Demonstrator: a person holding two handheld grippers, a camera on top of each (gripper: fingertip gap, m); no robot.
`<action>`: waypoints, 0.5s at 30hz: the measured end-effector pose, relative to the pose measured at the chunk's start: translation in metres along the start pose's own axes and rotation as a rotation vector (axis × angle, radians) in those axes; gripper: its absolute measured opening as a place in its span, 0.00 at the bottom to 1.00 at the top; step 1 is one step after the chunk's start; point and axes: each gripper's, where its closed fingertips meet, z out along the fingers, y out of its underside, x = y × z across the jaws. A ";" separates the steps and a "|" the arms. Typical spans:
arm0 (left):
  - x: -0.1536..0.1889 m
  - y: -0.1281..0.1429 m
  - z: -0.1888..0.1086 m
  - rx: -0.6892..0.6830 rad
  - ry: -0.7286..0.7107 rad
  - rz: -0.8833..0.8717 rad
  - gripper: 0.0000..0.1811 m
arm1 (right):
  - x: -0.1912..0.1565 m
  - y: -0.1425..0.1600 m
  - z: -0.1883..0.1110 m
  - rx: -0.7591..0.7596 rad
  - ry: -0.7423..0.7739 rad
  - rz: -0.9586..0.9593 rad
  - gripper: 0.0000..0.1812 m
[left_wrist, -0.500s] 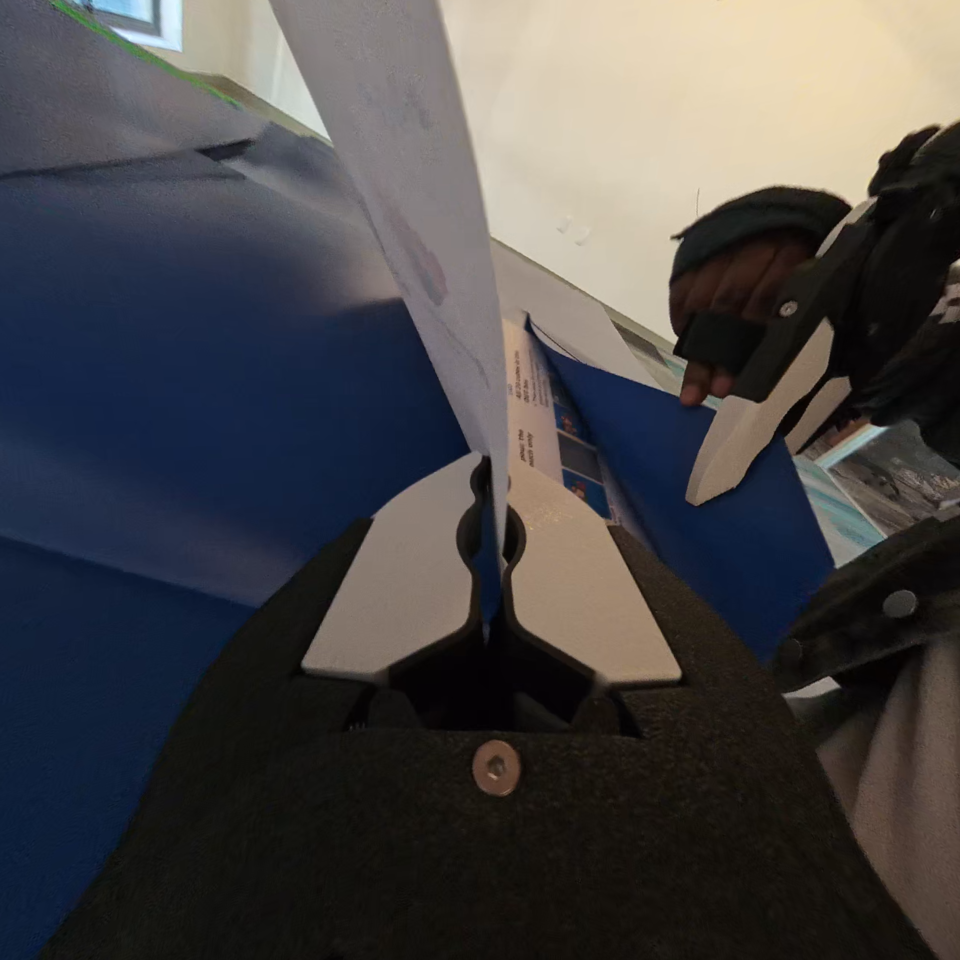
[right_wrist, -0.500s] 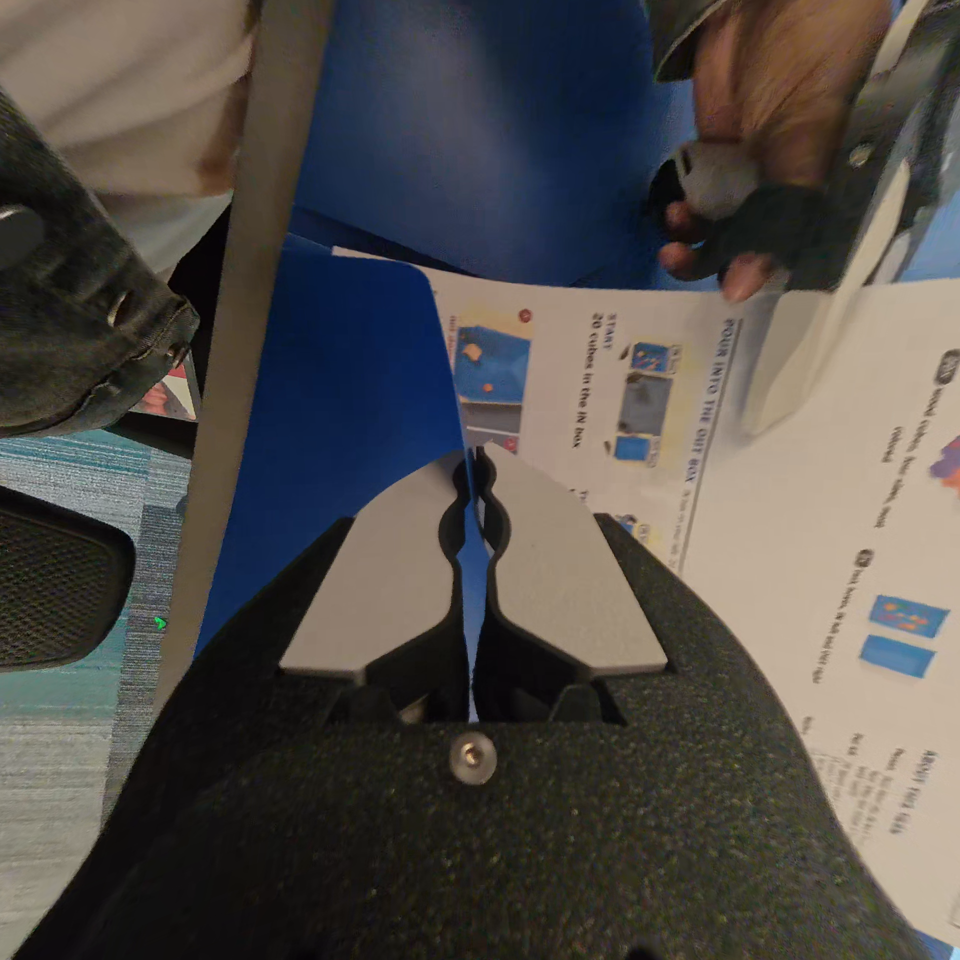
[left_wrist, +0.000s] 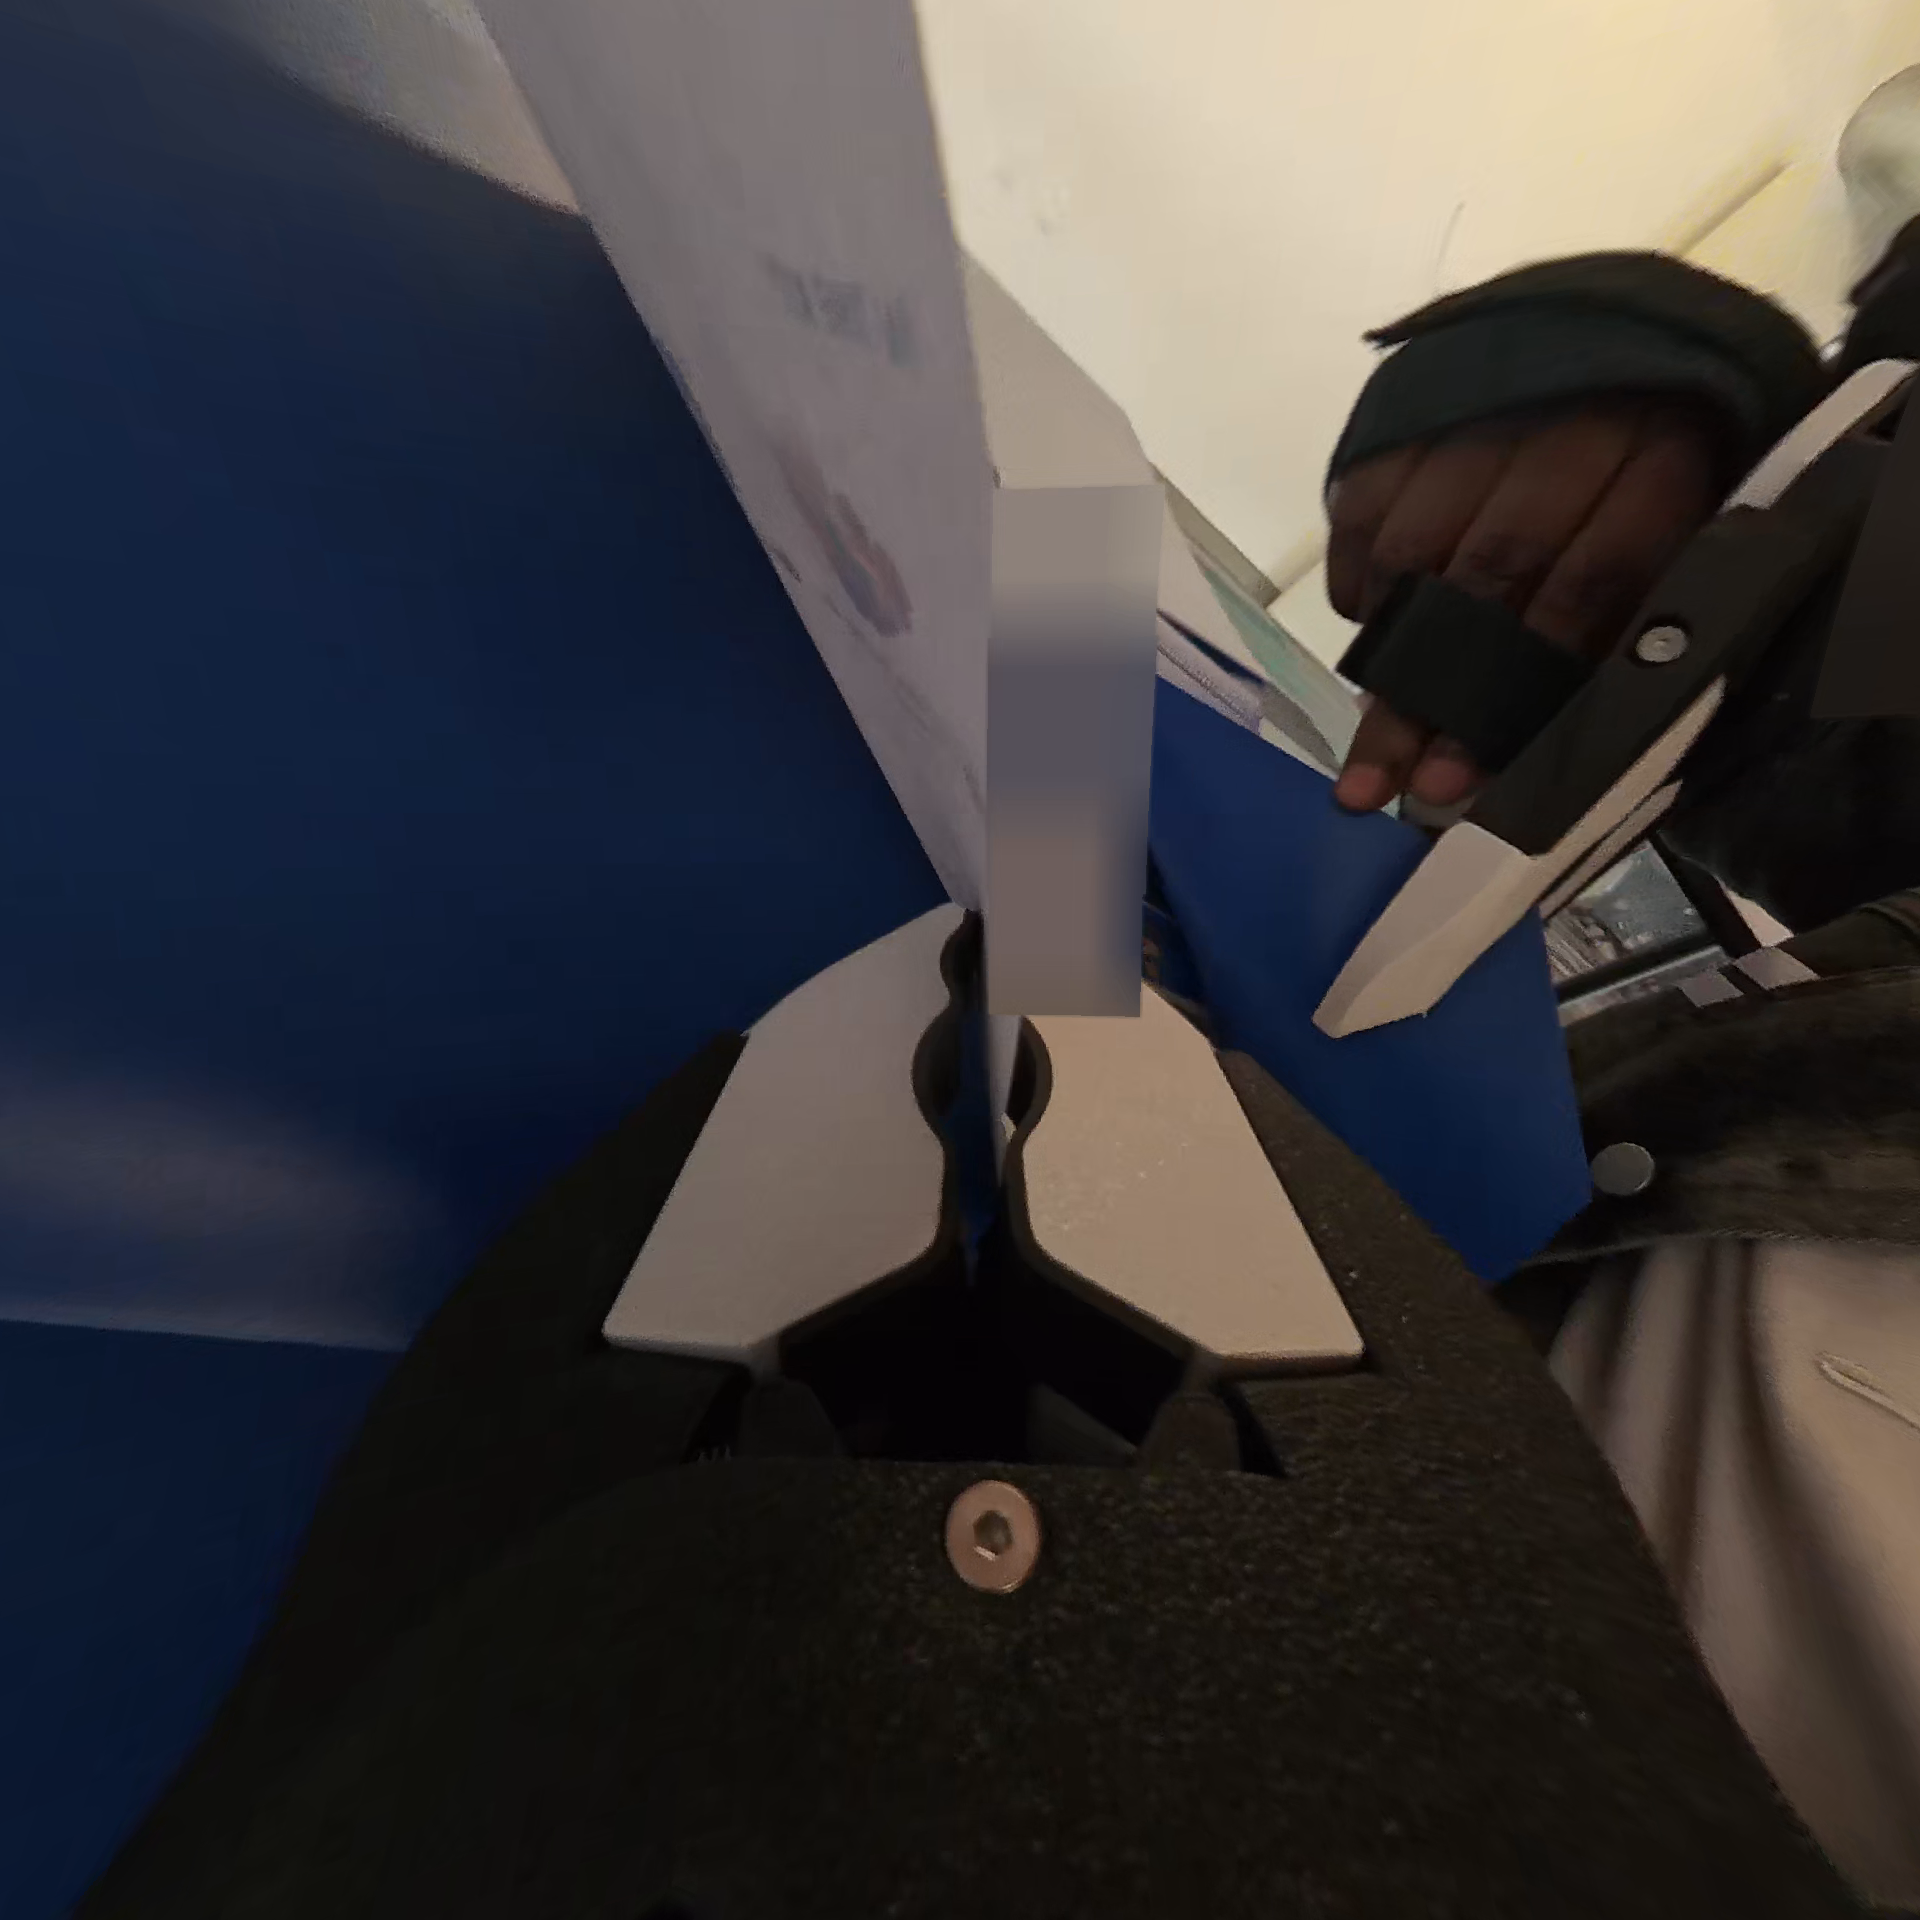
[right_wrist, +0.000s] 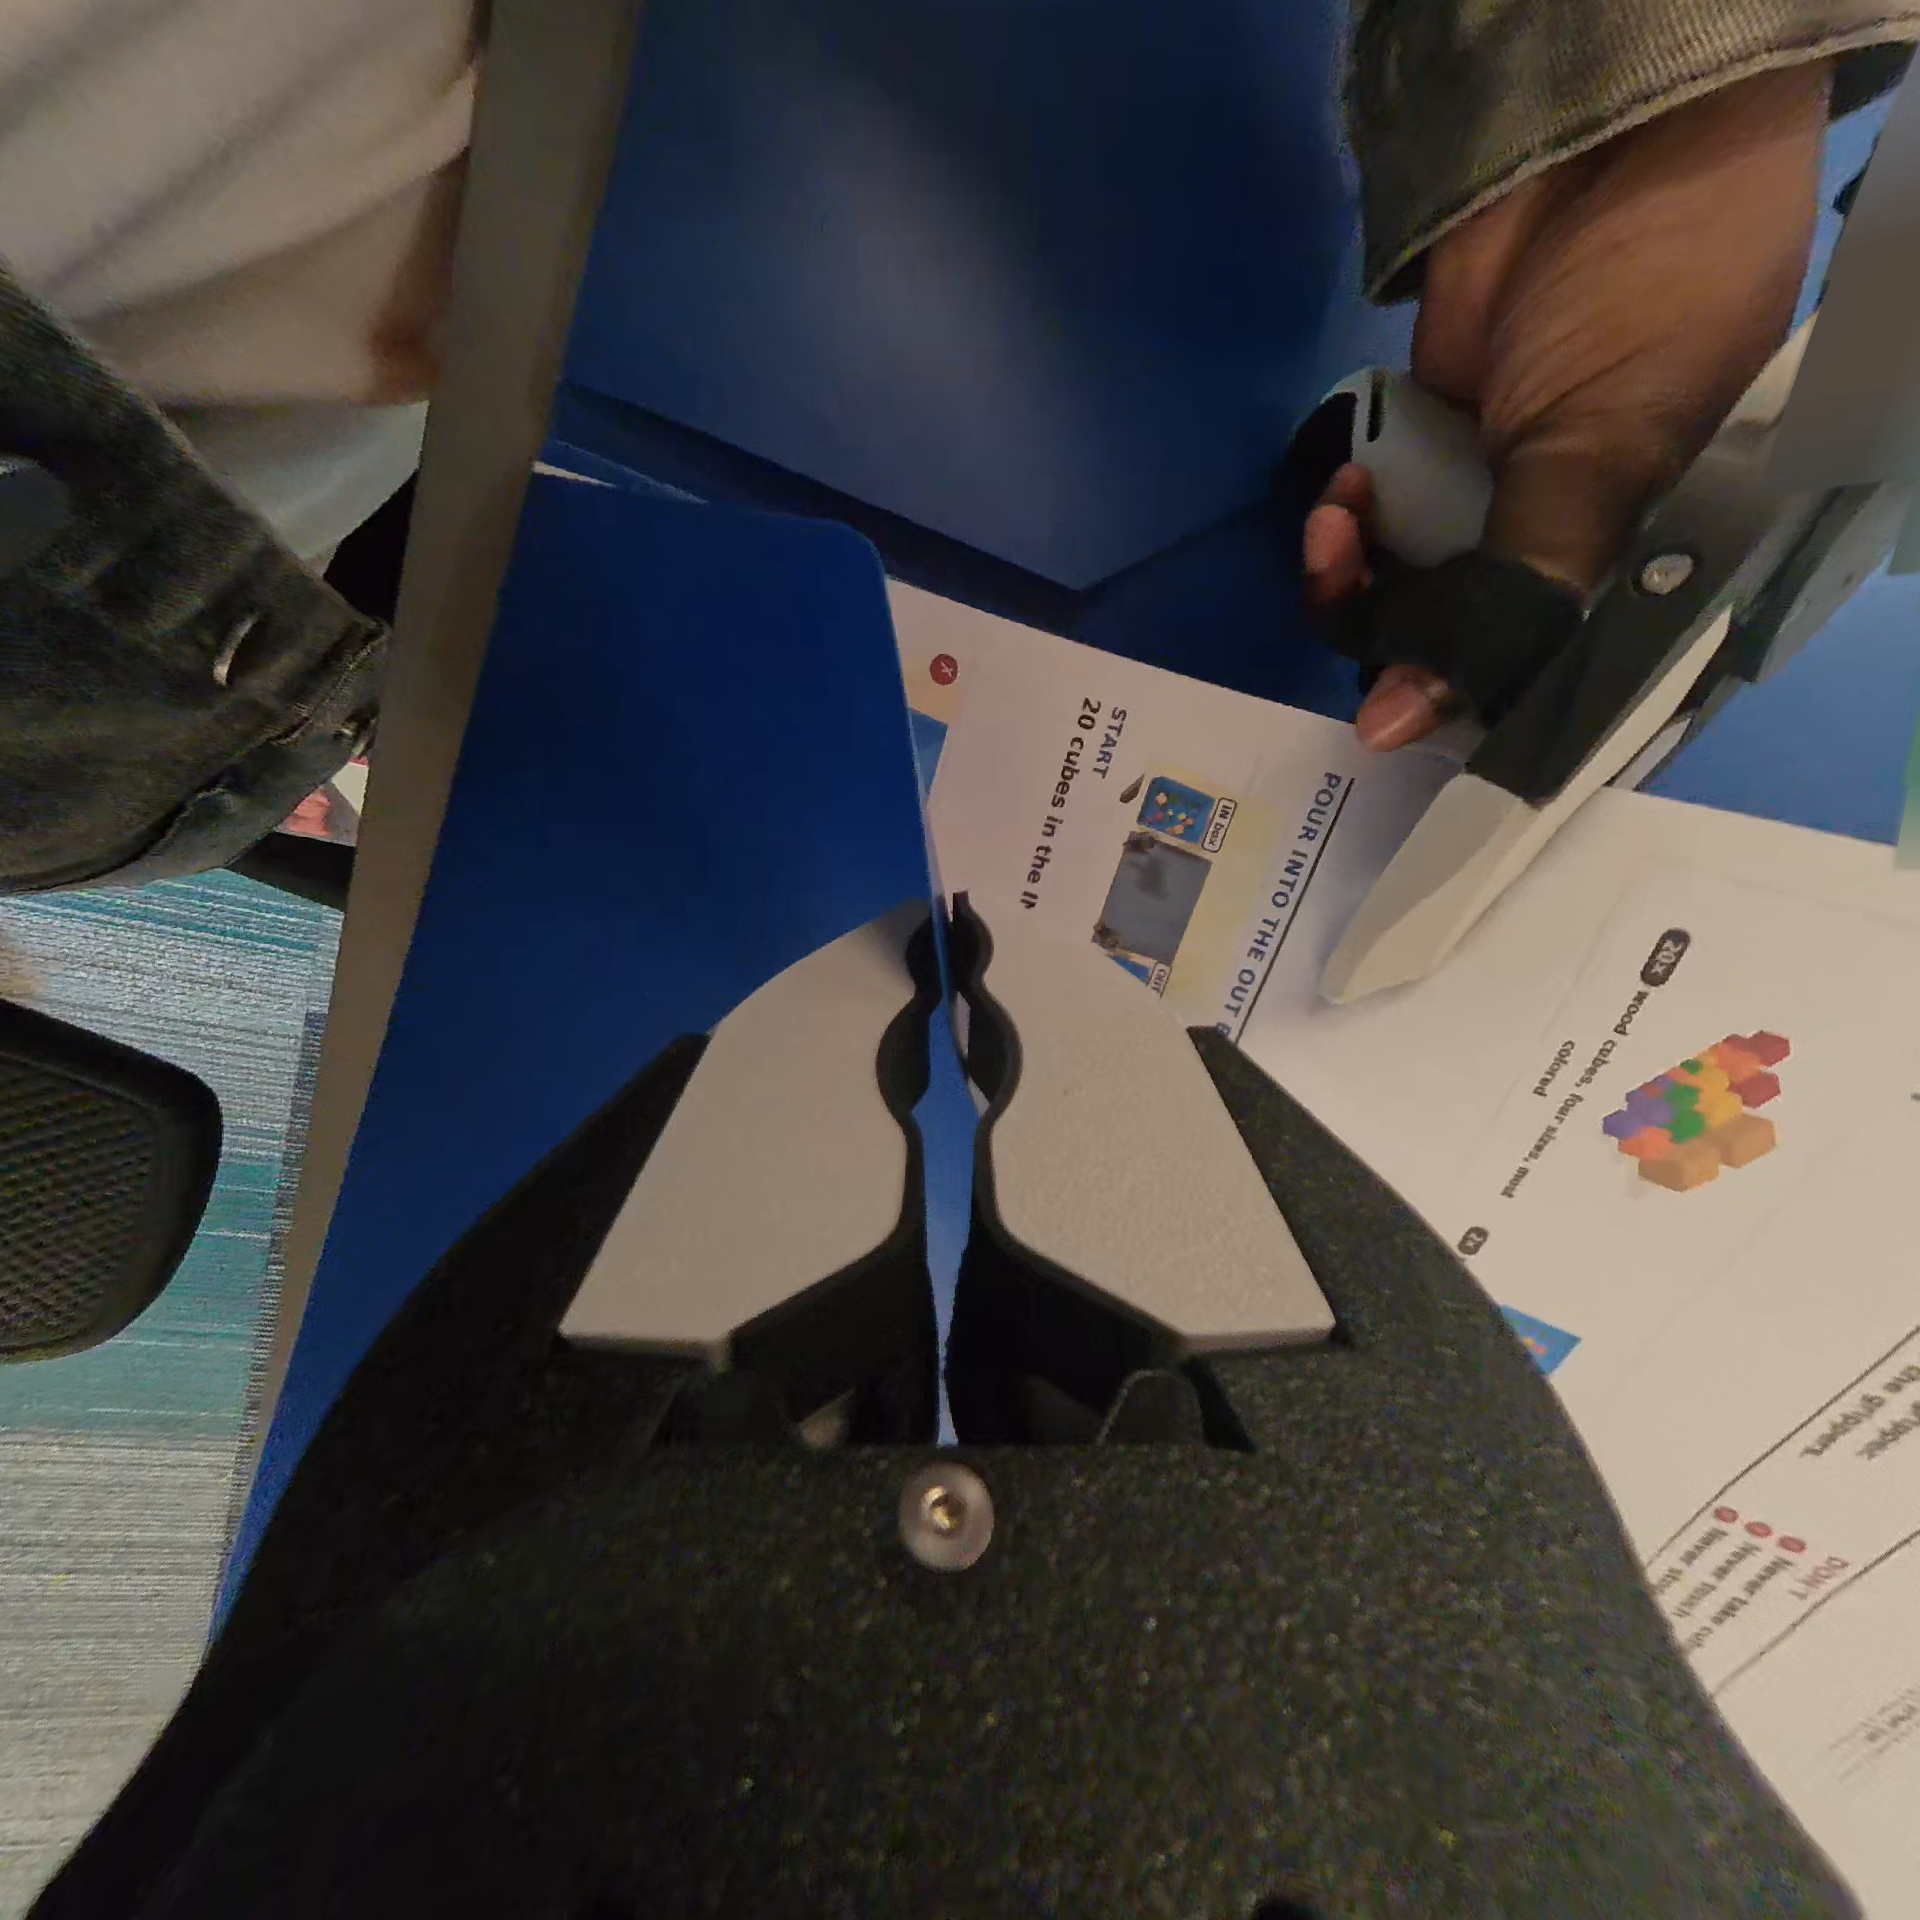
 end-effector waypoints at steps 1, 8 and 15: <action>-0.002 0.001 0.001 -0.022 -0.009 -0.017 0.01 | 0.000 0.000 0.000 0.001 -0.001 0.001 0.00; -0.014 0.010 0.001 -0.100 -0.071 -0.124 0.00 | 0.000 0.000 0.002 0.013 0.003 0.018 0.01; -0.010 0.015 -0.002 -0.161 -0.068 -0.185 0.06 | -0.001 -0.001 0.003 0.025 0.002 0.027 0.01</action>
